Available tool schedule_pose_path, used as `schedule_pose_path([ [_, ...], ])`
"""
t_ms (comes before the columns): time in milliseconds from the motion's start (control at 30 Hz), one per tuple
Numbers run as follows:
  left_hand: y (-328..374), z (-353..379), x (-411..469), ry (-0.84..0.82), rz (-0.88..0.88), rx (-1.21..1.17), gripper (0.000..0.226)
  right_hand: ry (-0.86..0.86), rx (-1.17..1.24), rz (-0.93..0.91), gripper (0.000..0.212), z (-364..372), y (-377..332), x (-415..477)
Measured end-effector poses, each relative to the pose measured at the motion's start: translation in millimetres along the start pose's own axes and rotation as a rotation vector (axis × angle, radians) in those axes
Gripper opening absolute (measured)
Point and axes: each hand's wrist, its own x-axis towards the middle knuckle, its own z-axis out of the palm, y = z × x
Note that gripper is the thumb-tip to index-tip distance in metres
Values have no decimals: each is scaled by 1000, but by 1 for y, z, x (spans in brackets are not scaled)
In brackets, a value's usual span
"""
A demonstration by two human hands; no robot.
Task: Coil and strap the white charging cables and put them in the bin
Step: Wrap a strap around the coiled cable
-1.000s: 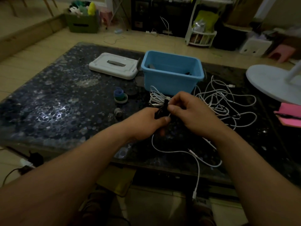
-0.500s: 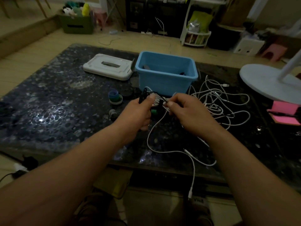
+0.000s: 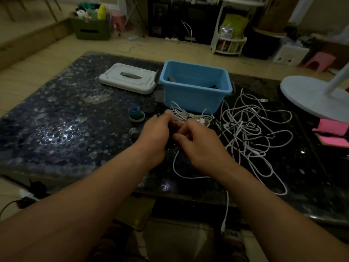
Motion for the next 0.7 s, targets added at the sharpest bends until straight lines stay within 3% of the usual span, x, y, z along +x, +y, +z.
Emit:
schedule_pose_path([
  [133, 17, -10, 8, -53, -67, -357, 36, -22, -40, -6, 22, -9, 11, 1],
  [300, 31, -25, 14, -116, -12, -317, 39, -90, -102, -10, 27, -20, 24, 6],
  [400, 37, -31, 17, -108, 34, -147, 37, -49, -128, 25, 25, -34, 35, 11],
  [567, 14, -16, 5, -204, 61, 449, 33, -37, -106, -31, 18, -38, 32, 13],
  [700, 7, -12, 0, -415, 27, 641, 34, -42, -120, -49, 19, -48, 31, 12],
])
